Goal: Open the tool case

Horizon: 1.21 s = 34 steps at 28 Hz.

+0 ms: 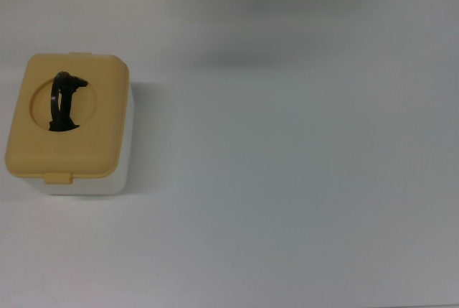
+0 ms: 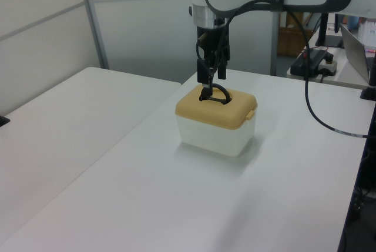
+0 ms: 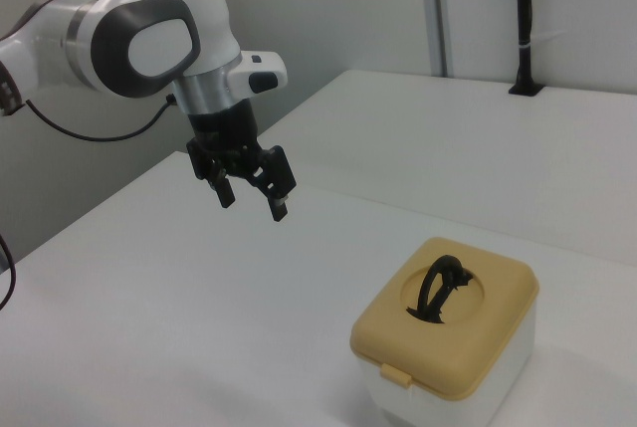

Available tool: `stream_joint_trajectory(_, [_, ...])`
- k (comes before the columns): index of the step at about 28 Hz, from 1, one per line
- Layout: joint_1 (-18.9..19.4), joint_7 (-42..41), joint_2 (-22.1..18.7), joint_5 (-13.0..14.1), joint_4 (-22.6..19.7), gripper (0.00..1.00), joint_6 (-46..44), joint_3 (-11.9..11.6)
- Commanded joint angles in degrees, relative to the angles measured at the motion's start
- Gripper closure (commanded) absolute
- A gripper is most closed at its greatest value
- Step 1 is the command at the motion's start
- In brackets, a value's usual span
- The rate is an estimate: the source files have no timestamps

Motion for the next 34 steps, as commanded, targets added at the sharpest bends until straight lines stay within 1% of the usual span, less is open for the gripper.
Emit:
stream_joint_trajectory(1, [-0.09, -1.71, -0.06, -0.06, -0.24, 0.0, 1.02, -0.43])
stream_joint_trajectory(4, [-0.44, -3.91, 0.99, -0.06, 0.11, 0.0, 1.46, -0.87])
stream_joint_trajectory(8, [-2.2, -5.42, 2.4, -0.06, 0.28, 0.0, 5.68, -1.14])
stream_joint_trajectory(13, [-4.84, -6.56, 4.16, -1.55, 0.46, 0.0, 8.49, -1.22])
stream_joint_trajectory(16, [-6.59, -7.87, 4.86, -1.73, 0.46, 0.0, 9.46, -1.22])
stream_joint_trajectory(17, [-8.08, -9.27, 5.12, -1.73, 0.46, 0.0, 10.07, -1.14])
stream_joint_trajectory(21, [-10.99, -12.62, 6.18, -1.73, 0.46, 0.0, 11.57, -1.14])
stream_joint_trajectory(22, [-12.39, -14.19, 6.79, -1.73, 0.46, 0.0, 13.14, -1.14])
stream_joint_trajectory(23, [-13.01, -14.9, 7.32, -1.73, 0.46, 0.0, 14.02, -1.14])
stream_joint_trajectory(27, [-14.33, -16.23, 9.51, -1.82, 0.46, 0.0, 17.01, -1.22])
stream_joint_trajectory(31, [-15.91, -16.23, 11.89, -2.78, 0.46, 0.0, 20.88, -1.14])
stream_joint_trajectory(34, [-16.09, -16.23, 14.08, -3.05, 0.46, 0.0, 24.04, -1.14])
